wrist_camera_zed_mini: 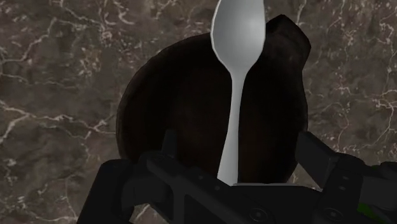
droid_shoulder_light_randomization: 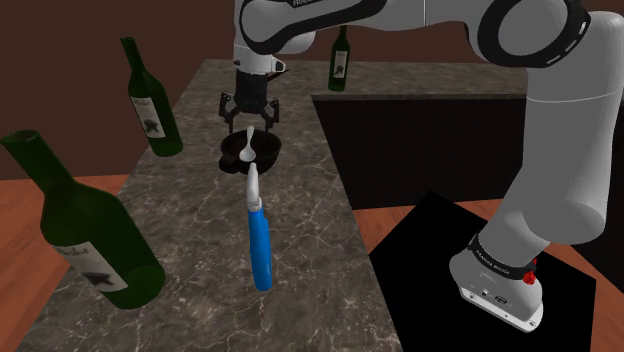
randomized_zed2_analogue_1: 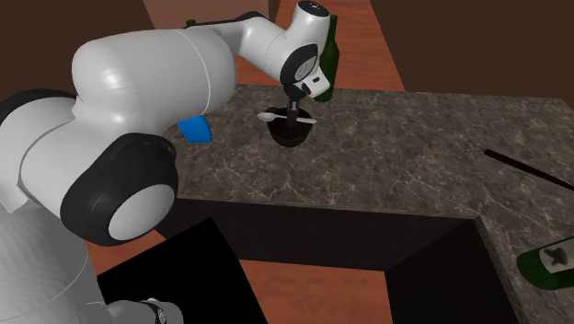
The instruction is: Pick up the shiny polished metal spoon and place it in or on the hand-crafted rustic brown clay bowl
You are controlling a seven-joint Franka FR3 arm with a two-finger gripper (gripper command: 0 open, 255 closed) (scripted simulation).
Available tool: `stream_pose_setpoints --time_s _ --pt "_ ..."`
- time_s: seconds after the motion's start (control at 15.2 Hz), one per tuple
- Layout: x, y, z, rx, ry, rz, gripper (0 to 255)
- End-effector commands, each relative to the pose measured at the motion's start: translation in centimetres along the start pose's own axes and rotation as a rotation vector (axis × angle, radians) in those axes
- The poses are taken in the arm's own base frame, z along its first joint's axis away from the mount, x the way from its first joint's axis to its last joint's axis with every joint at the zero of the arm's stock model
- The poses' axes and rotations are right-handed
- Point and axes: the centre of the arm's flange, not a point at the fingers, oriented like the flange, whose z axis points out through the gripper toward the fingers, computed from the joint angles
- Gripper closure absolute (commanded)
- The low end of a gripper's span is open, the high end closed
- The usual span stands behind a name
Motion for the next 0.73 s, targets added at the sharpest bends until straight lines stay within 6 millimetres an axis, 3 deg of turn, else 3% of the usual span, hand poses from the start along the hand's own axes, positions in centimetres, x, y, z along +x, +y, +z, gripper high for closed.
stream_pose_setpoints --time_s 0.0,0.13,0.66 --pt "0.0 0.1 -2.0 0.000 0.000 0.000 0" --pt "0.0 0.1 -4.4 0.000 0.000 0.000 0" --pt "0.0 0.1 -4.4 0.000 0.000 0.000 0"
